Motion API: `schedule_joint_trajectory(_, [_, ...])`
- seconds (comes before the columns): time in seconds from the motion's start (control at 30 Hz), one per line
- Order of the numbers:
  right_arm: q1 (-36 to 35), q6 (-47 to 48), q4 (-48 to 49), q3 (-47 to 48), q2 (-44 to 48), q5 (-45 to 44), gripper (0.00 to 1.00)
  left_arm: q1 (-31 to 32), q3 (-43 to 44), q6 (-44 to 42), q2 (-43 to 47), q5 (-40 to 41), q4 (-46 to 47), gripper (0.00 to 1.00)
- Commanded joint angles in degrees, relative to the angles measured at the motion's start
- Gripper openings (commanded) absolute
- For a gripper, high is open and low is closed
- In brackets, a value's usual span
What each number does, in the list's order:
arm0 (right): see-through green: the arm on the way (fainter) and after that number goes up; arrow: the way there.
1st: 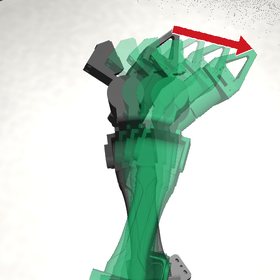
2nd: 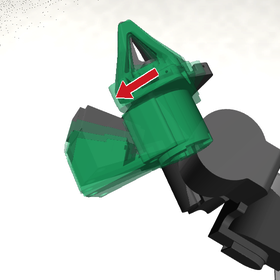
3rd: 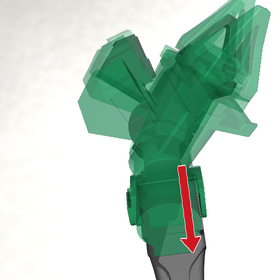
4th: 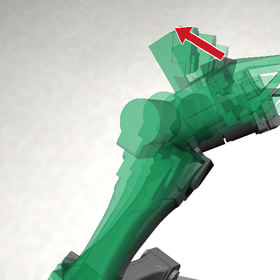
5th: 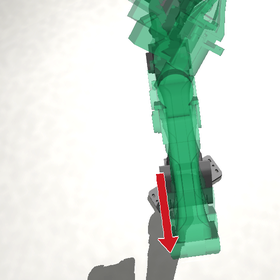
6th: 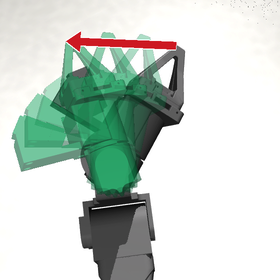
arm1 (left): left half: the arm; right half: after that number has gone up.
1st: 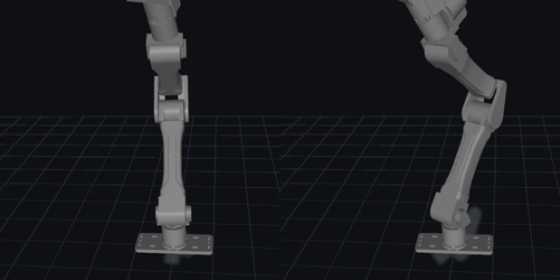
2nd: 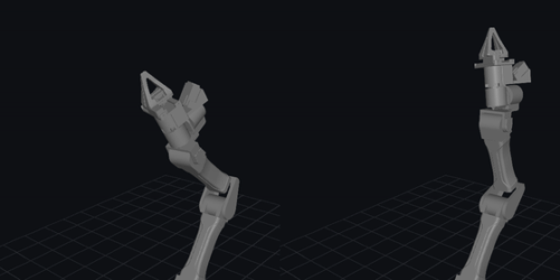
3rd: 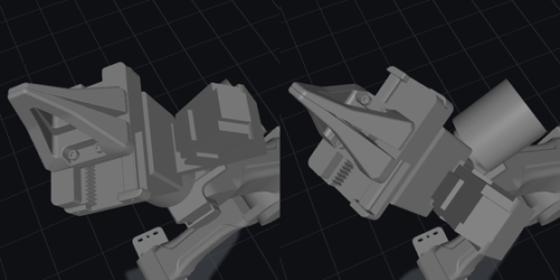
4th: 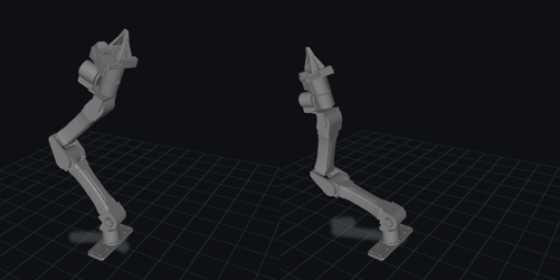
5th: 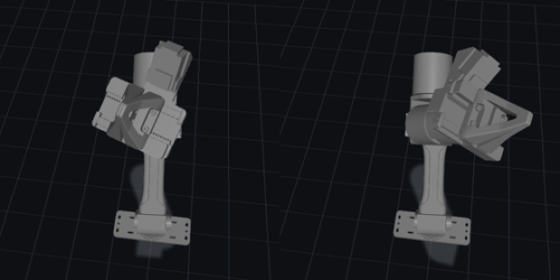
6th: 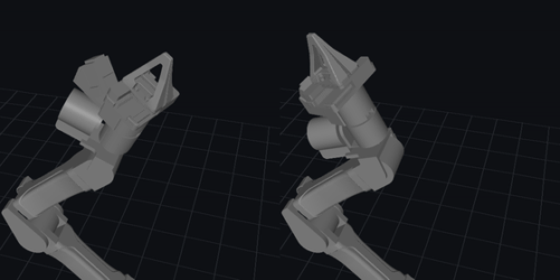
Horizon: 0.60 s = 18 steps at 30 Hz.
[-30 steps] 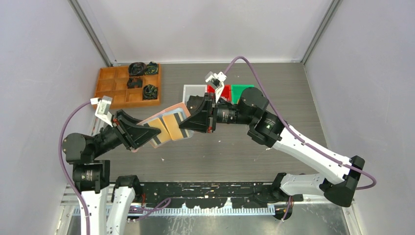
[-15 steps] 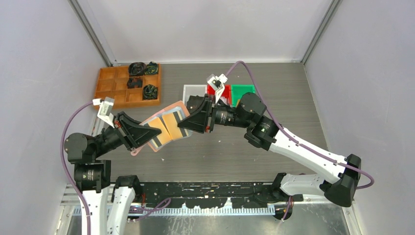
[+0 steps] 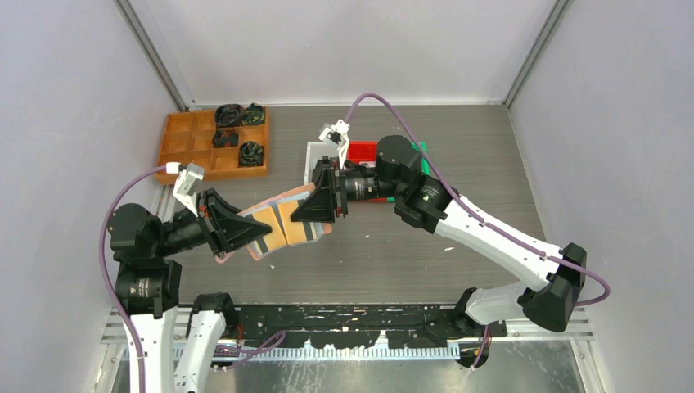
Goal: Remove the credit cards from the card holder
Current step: Remove the credit card from the card holder.
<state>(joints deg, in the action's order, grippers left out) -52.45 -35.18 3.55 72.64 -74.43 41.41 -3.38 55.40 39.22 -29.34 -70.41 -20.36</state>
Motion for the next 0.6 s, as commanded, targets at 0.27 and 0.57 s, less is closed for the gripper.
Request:
schedule_joint_trajectory(0.27, [2.39, -8.63, 14.75, -1.63, 1.55, 5.57, 0.01, 0.14, 3.45, -6.4, -2.0, -4.3, -7.19, 0.5])
schedule_joint_trajectory(0.57, [3.6, -18.85, 32.61, -9.13, 3.67, -1.14, 0.01, 0.19, -2.91, 8.94, 1.62, -1.09, 6.58, 0.48])
